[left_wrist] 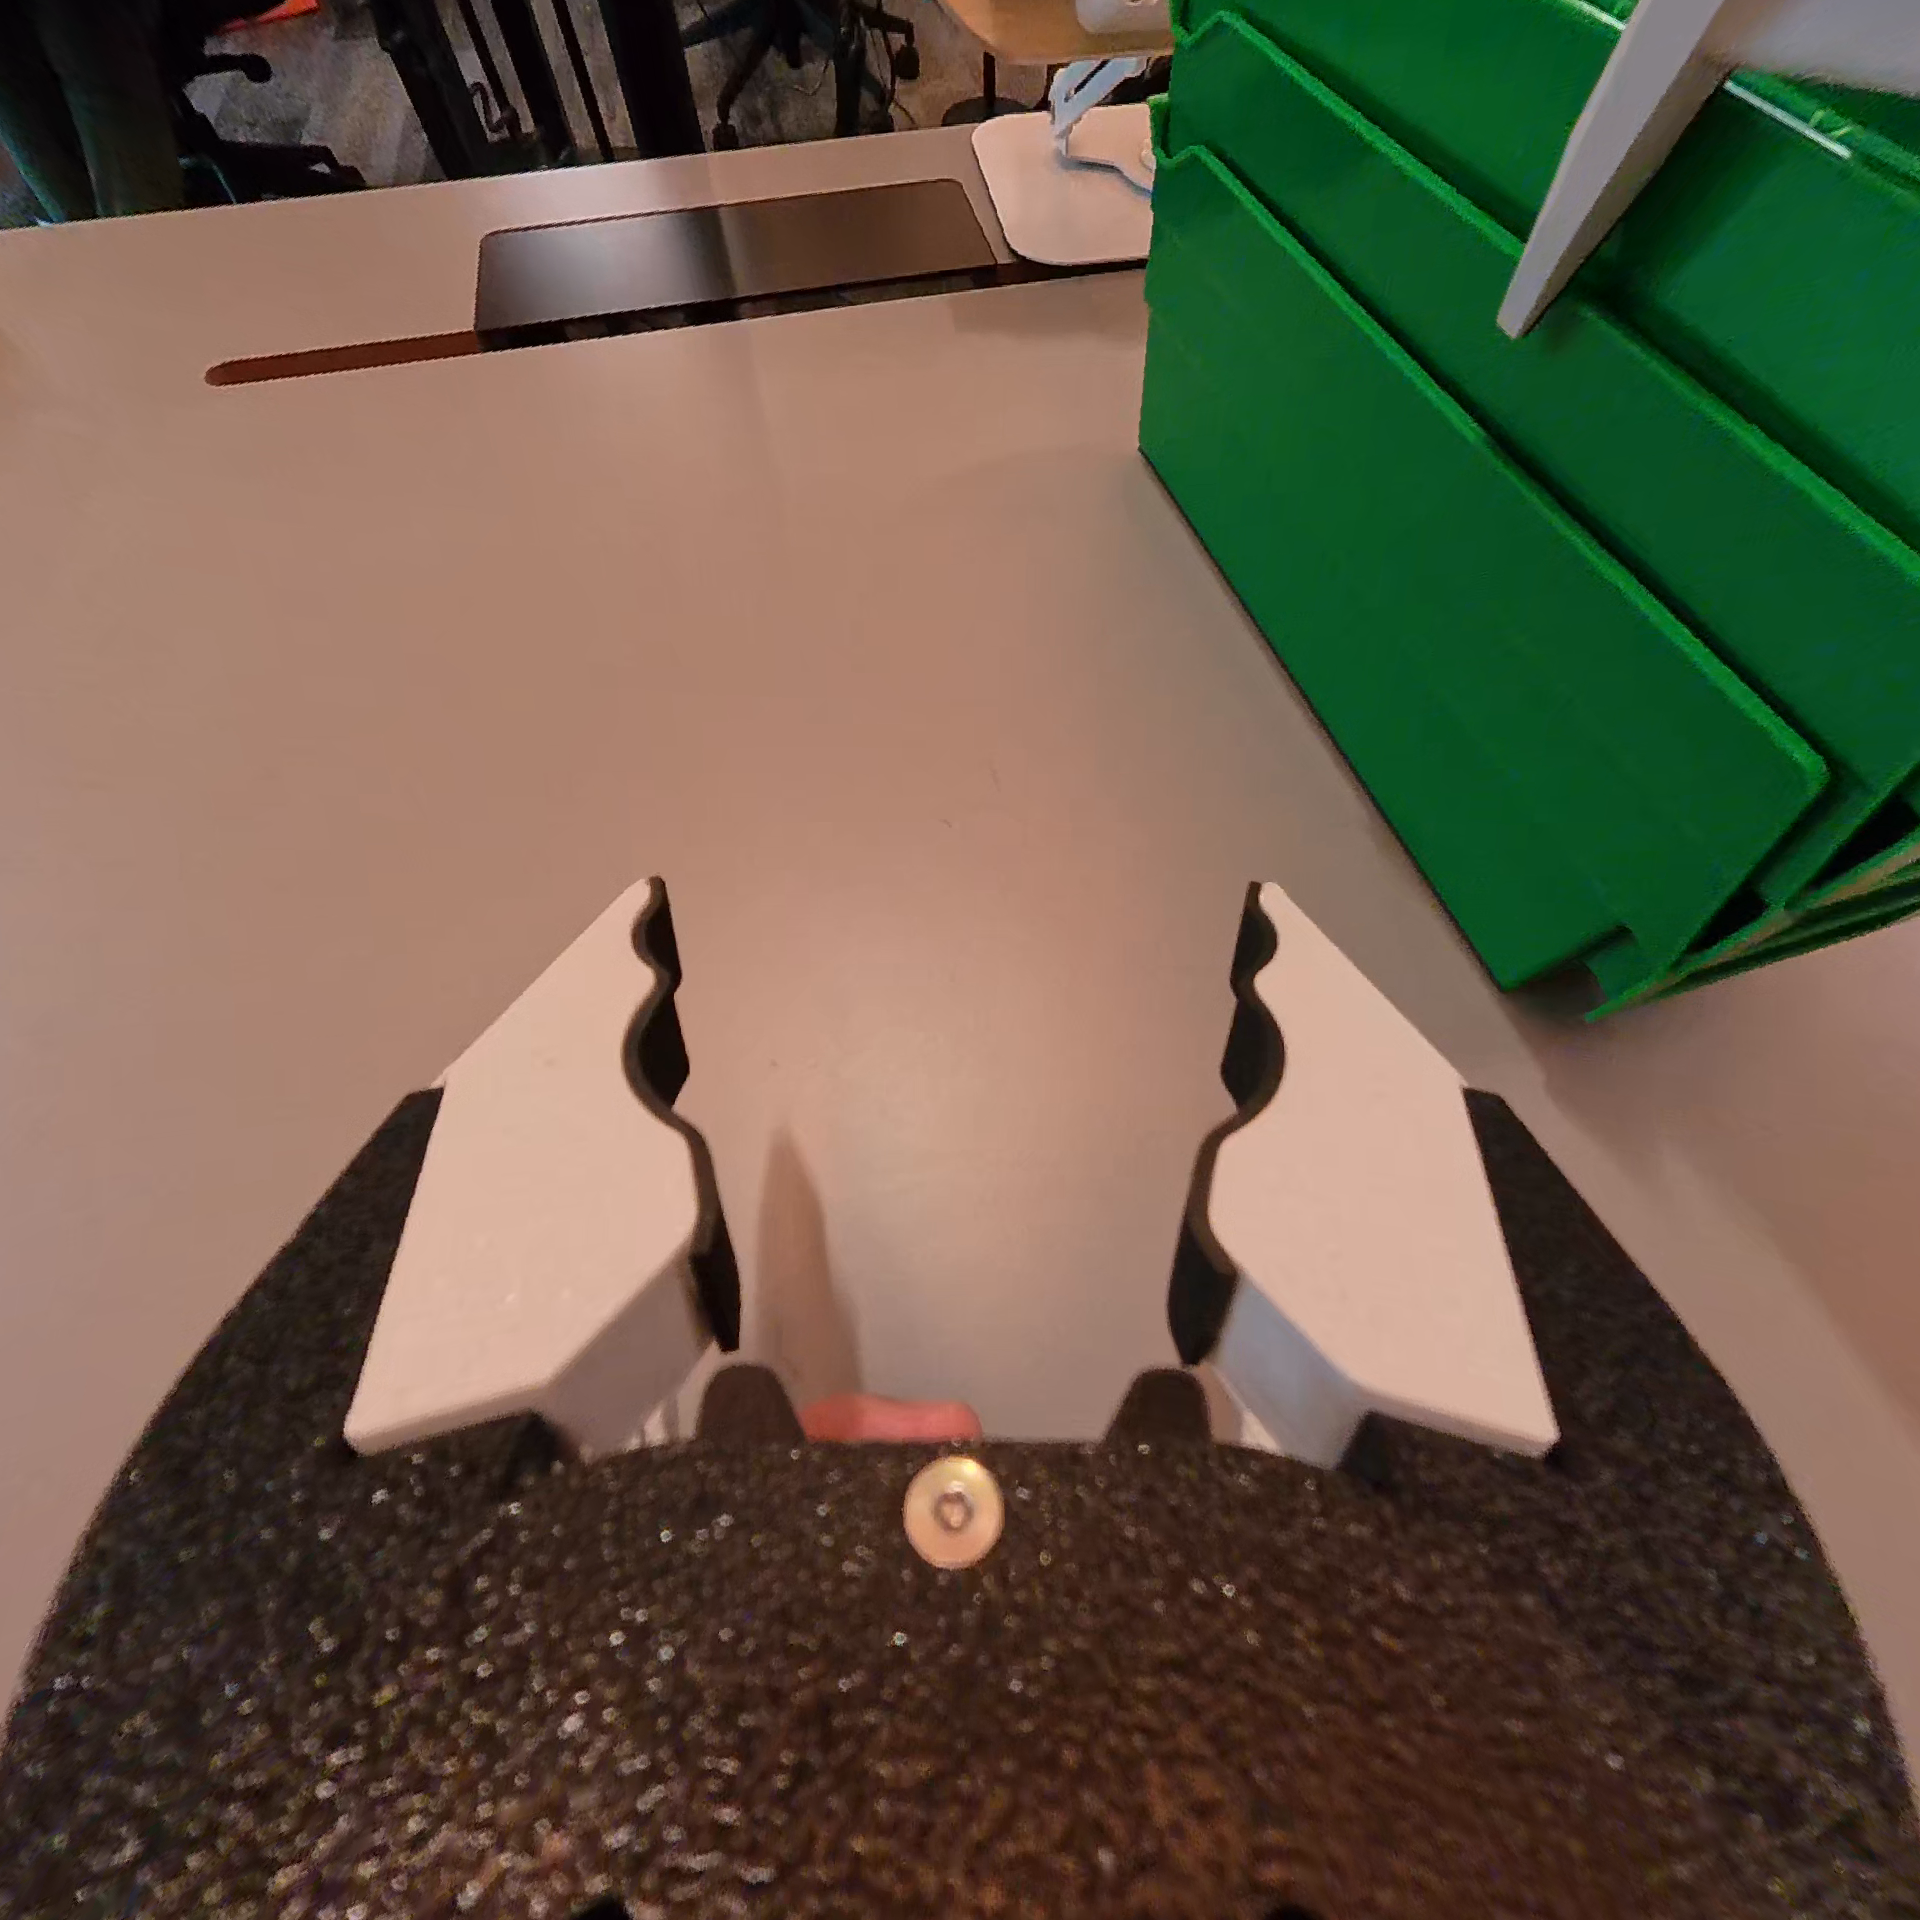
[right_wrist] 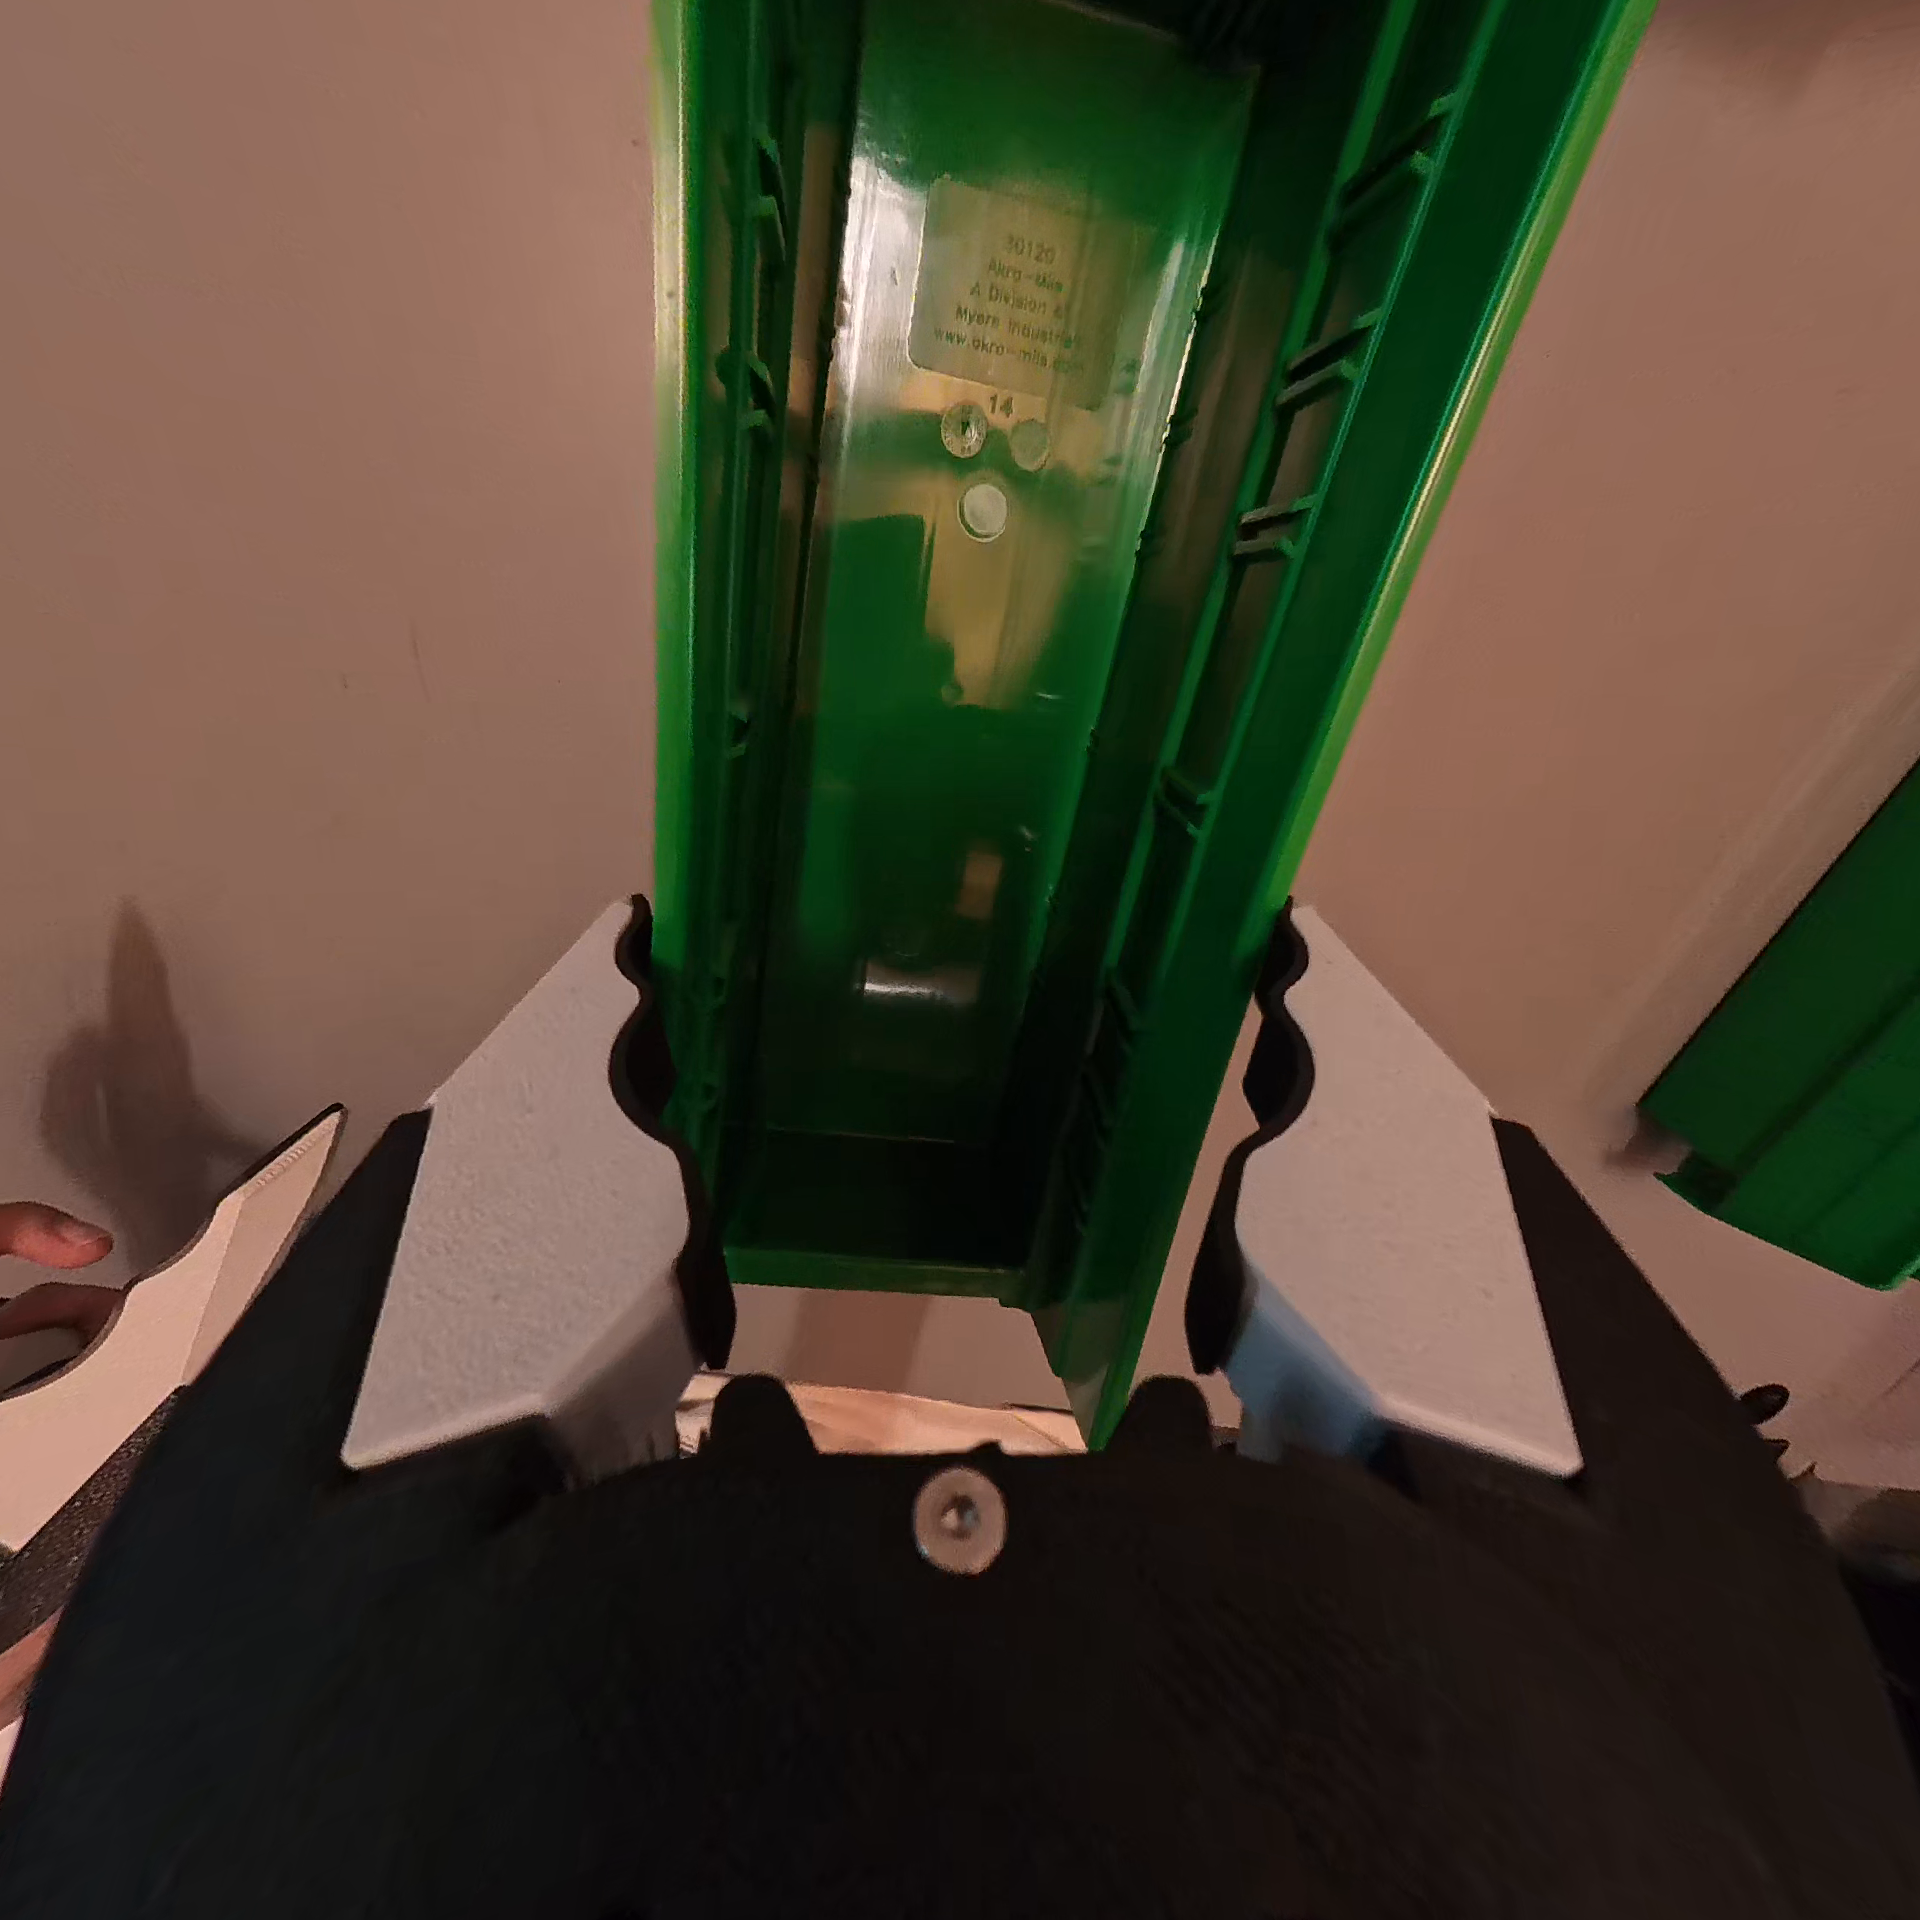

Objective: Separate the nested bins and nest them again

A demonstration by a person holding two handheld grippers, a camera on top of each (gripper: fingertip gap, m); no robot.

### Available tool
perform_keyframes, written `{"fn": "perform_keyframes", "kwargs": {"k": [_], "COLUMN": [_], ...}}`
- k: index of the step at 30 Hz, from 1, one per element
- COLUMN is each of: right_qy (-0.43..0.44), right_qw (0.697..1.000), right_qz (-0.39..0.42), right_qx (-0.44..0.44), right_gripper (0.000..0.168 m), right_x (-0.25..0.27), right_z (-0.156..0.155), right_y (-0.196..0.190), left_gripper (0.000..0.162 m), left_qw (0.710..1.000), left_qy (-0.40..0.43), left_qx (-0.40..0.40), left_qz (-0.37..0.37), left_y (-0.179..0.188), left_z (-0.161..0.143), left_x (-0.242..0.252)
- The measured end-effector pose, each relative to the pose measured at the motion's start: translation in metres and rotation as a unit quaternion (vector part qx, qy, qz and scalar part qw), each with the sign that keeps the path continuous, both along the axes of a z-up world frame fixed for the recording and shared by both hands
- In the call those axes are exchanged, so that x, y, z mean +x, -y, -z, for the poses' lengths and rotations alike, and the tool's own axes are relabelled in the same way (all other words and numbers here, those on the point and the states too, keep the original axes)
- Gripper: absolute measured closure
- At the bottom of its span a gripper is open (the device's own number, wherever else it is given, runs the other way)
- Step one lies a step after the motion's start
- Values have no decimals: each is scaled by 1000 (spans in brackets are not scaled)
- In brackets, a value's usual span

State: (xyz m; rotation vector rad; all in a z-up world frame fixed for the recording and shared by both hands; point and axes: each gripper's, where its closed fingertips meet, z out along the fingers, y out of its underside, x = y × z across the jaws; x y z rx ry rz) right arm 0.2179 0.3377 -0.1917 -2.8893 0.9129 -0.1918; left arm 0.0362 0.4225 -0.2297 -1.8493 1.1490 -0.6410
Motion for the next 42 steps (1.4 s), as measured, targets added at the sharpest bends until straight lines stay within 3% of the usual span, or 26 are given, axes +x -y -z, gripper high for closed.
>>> {"fn": "perform_keyframes", "kwargs": {"k": [16,20,26,42], "right_qy": [-32,-36,-41,-47], "right_qw": [999,999,999,997], "right_qz": [-24,-30,-34,-54], "right_qx": [-1,-12,-2,-6], "right_gripper": [62,56,63,49], "right_x": [-6,-7,-5,-3], "right_z": [-11,-3,-6,-7], "right_y": [-3,4,5,11], "left_gripper": [57,57,57,57], "left_qw": [1000,1000,1000,1000], "left_qy": [-2,-1,0,1], "left_qx": [-1,-2,-2,-5], "left_qz": [7,10,10,14], "left_y": [3,4,4,5], "left_z": [1,0,0,0], "left_x": [2,2,1,2]}}
